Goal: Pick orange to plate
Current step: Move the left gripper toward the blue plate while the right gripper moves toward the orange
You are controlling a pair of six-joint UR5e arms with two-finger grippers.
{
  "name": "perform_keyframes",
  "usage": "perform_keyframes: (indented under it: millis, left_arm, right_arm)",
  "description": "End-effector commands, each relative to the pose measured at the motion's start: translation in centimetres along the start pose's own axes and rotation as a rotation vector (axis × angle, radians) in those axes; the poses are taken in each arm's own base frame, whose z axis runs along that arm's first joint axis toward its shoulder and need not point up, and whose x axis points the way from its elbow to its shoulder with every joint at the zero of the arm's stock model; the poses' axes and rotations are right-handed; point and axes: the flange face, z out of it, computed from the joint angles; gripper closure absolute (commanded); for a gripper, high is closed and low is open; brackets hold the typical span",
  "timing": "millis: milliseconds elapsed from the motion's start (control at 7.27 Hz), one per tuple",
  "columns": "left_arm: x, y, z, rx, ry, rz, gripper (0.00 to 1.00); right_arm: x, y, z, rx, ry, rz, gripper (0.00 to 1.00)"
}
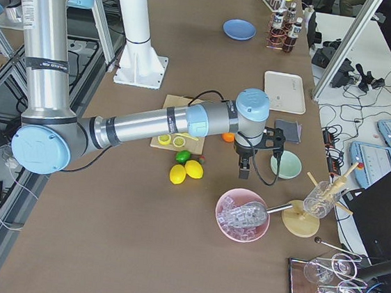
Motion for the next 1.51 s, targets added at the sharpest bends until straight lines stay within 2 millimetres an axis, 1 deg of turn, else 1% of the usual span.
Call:
perform_keyframes:
  millis: [0,138,275,412,550,962,1100,1238,1375]
  left_arm:
    - [3.5,1.4,6.4,-0.010,-0.033,0.033,0.02]
    - [4.1,0.9,9.3,-0.018,-0.059,0.052,0.02]
    - [3.1,0.6,11.0,-0.016,-0.056,0.059,0.02]
    - [1.9,1.0,11.8,-0.011,-0.050,0.064,0.02]
    - [1.6,1.1,11.8,-0.013,-0.051,0.063,0.02]
    - [1.6,1.3,11.9,-0.017,-0.051,0.063,0.03]
    - [1.9,1.6,12.4,-0.027,-0.047,0.069,0.04]
    - [2.0,2.1,12.7,-0.035,-0.044,0.072,0.14]
    - [1.8,2.5,12.9,-0.035,-0.041,0.077,0.19]
  right_arm:
    - [-1.9,-1.0,0.0,0.004,-0.003,0.021,0.00]
    - [-2.7,-1.3,0.1,0.004,-0.005,0.032,0.00]
    - [-3.8,-1.6,0.2,0.005,-0.008,0.039,0.00]
    - [-4.9,-2.1,0.0,0.010,-0.013,0.054,0.00]
    - [-5.6,-2.4,0.1,0.011,-0.011,0.054,0.00]
    - [-6.7,-2.7,0.5,0.011,0.000,0.047,0.00]
    - [-6.9,-2.8,0.8,0.011,0.010,0.054,0.00]
    - [-7.5,-3.1,0.6,0.017,0.010,0.046,0.00]
    - [-7.5,-3.1,0.6,0.017,0.010,0.046,0.00]
